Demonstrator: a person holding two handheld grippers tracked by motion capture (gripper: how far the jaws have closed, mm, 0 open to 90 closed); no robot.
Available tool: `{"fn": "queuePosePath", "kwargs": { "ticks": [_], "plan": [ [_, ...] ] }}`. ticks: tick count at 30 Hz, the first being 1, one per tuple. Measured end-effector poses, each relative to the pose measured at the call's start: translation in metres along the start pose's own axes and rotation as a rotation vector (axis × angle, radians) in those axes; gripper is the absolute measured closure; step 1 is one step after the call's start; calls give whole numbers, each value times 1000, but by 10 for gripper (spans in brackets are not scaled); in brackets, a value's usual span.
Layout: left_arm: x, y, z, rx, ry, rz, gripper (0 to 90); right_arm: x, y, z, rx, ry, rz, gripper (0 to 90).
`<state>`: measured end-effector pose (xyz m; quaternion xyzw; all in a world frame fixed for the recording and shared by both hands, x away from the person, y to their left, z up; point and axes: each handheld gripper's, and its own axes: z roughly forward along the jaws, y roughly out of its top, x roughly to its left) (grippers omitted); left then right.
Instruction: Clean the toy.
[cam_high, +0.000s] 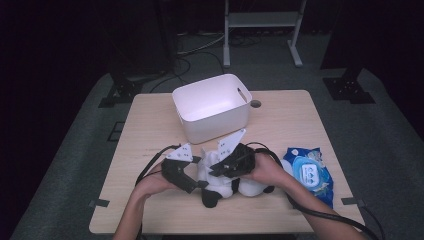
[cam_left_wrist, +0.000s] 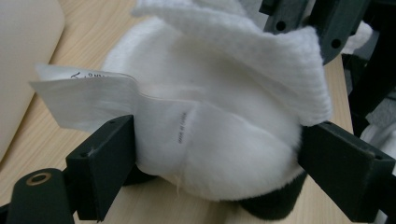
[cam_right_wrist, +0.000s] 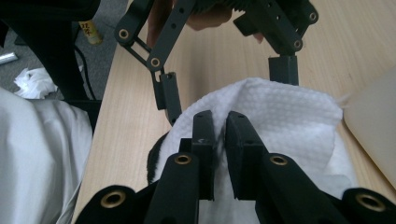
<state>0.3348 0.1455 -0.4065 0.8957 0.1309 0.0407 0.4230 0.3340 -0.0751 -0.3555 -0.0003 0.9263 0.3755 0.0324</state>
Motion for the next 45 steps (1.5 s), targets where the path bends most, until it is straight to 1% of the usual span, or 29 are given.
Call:
{"fn": "queuePosePath", "kwargs": {
  "ticks": [2,4,6,8,10,13,15,20,22,24,28,33,36,38,40,42,43,45],
  "plan": [
    [-1,-2,0,34,8,7,104,1,1,1,6,18,-4,812],
    [1,-4,1,31,-1,1,104,3,2,3,20,33,-11,812],
    [1,-4,2,31,-5,-4,104,4,2,4,23,45,-18,806],
    [1,-3,3,30,-8,-2,105,4,4,3,28,33,-22,805],
    [0,-3,4,29,-12,-3,105,2,6,3,23,6,-23,806],
    [0,-3,5,30,-17,-3,106,-5,10,1,-1,-16,1,808],
    [0,-3,5,29,-18,-2,106,-7,14,3,0,-16,-9,808],
    [1,-4,6,29,-19,-5,106,-8,20,15,31,-9,-29,808],
    [1,-4,6,31,-18,-5,106,-10,20,16,34,-11,-25,807],
    [1,-4,6,29,-18,-7,106,-14,19,11,29,-27,-16,808],
    [0,-3,7,36,-18,-3,106,-25,12,-1,27,-73,11,808],
    [0,-3,7,36,-14,1,106,-39,-6,-15,30,-105,78,808],
    [0,-2,6,39,-15,-1,106,-46,-15,-21,40,-117,99,808],
    [0,-1,4,40,-14,-1,106,-49,-23,-23,41,-114,121,808],
    [0,0,2,33,-14,-1,106,-48,-28,-24,43,-101,129,809],
    [-1,2,0,25,-13,-4,106,-43,-30,-24,44,-90,129,816],
    [-2,5,-2,14,-14,3,106,-39,-31,-24,49,-88,118,816],
    [-4,8,-5,1,-8,0,105,-34,-32,-24,50,-86,98,816]
  ]
}}
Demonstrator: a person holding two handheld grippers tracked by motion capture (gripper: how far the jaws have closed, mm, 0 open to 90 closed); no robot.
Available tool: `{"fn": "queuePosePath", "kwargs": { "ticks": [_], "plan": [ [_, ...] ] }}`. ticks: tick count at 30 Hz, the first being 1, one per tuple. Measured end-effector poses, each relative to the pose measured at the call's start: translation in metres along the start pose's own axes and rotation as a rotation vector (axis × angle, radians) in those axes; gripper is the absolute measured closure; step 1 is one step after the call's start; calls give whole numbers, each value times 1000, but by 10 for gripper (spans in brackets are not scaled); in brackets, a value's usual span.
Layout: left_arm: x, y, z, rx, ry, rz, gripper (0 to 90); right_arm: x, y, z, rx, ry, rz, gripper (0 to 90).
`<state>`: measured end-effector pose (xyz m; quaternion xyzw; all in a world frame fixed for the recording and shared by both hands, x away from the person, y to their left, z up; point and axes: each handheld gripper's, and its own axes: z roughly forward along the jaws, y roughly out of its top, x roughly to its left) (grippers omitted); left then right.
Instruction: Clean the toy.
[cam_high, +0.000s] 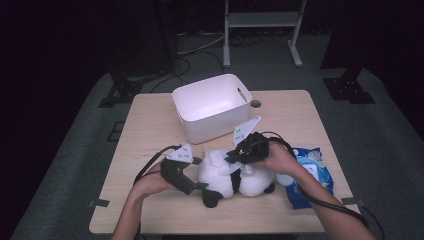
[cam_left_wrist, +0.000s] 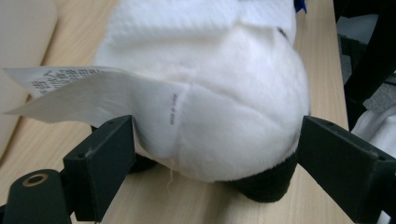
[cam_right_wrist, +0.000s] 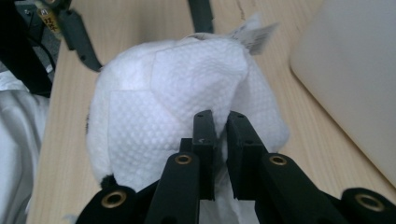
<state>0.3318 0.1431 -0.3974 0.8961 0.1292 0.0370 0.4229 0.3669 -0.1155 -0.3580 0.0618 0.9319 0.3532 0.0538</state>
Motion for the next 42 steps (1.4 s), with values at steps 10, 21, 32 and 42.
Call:
{"fn": "queuePosePath", "kwargs": {
  "ticks": [10,21,32,42],
  "plan": [
    [-4,9,5,-17,-27,-37,90,20,-12,-6,-32,20,6,833],
    [3,21,1,-35,-20,-70,90,25,-13,-1,-36,40,7,842],
    [16,25,15,19,-102,-88,70,27,-11,2,-26,62,-3,845],
    [10,23,13,-11,-97,-37,117,28,9,-2,-64,39,-51,851]
  ]
}}
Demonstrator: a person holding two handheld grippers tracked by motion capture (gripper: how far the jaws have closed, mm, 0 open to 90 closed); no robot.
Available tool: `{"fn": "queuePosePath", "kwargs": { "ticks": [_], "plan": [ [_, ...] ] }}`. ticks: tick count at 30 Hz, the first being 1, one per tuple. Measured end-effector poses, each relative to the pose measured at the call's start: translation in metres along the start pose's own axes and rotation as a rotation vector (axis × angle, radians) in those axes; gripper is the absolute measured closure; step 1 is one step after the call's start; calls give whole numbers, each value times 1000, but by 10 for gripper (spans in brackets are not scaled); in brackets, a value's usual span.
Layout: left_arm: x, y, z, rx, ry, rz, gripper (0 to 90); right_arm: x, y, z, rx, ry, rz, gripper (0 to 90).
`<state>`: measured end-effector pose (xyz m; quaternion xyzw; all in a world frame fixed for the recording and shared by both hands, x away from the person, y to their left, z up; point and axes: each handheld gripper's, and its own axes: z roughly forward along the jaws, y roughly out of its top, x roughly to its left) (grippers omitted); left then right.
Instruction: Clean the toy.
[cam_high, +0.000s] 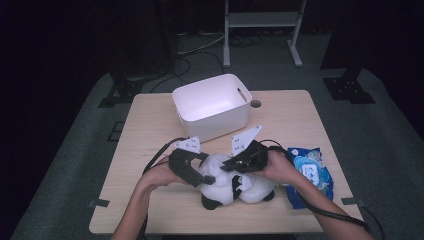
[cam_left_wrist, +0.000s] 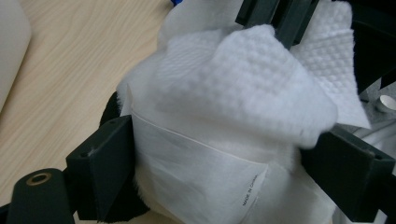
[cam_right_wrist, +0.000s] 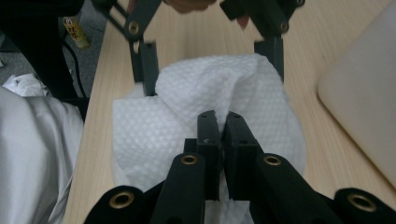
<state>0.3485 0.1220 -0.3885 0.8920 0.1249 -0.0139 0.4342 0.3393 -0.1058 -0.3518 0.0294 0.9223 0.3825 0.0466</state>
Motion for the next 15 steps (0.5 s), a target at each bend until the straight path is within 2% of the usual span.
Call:
{"fn": "queuePosePath", "kwargs": {
  "ticks": [2,4,8,10,15],
  "plan": [
    [-1,0,0,-4,1,4,120,-1,6,2,-6,-9,-18,851],
    [-2,-1,0,-6,1,4,121,-3,9,3,-1,-11,-15,851],
    [-4,-1,0,-2,6,11,124,-8,6,0,24,-13,-16,851],
    [-5,-1,0,-4,7,18,124,-11,2,-5,39,-34,-11,851],
    [-8,1,0,6,15,37,127,-23,-21,-17,107,-78,42,848]
  ]
}}
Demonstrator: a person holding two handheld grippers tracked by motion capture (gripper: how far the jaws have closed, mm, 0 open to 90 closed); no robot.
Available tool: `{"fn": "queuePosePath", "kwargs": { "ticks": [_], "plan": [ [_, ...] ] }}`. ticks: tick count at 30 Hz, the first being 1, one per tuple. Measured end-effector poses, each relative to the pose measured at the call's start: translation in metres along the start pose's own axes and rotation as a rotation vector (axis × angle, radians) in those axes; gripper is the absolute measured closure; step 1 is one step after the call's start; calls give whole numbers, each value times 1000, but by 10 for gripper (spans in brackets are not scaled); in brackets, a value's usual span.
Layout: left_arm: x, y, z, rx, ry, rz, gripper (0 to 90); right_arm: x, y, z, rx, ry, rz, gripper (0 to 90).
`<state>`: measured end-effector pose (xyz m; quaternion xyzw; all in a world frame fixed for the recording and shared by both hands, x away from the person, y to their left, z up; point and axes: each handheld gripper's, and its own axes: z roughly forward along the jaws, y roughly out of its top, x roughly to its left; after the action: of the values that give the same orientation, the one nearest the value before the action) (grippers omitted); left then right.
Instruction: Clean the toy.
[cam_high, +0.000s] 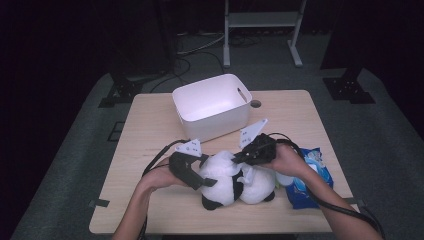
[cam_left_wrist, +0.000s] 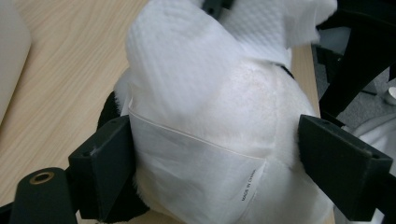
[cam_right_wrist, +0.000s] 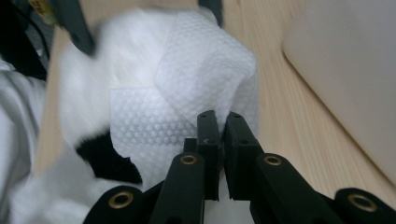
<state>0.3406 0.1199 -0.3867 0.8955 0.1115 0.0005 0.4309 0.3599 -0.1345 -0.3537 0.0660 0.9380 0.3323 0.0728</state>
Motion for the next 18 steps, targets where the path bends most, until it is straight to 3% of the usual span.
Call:
{"fn": "queuePosePath", "kwargs": {
  "ticks": [2,5,9,15,18],
  "plan": [
    [-1,1,0,2,0,3,127,-5,-11,-4,9,-10,33,848],
    [-1,2,1,2,-4,6,128,-9,-26,-12,-19,-4,80,849],
    [-1,5,1,0,-14,-5,122,-4,-30,-10,-32,11,77,849],
    [2,11,2,19,-5,-22,39,4,-28,-3,-48,33,58,849],
    [5,15,1,5,-7,-37,34,4,-27,-2,-52,34,52,849]
  ]
}}
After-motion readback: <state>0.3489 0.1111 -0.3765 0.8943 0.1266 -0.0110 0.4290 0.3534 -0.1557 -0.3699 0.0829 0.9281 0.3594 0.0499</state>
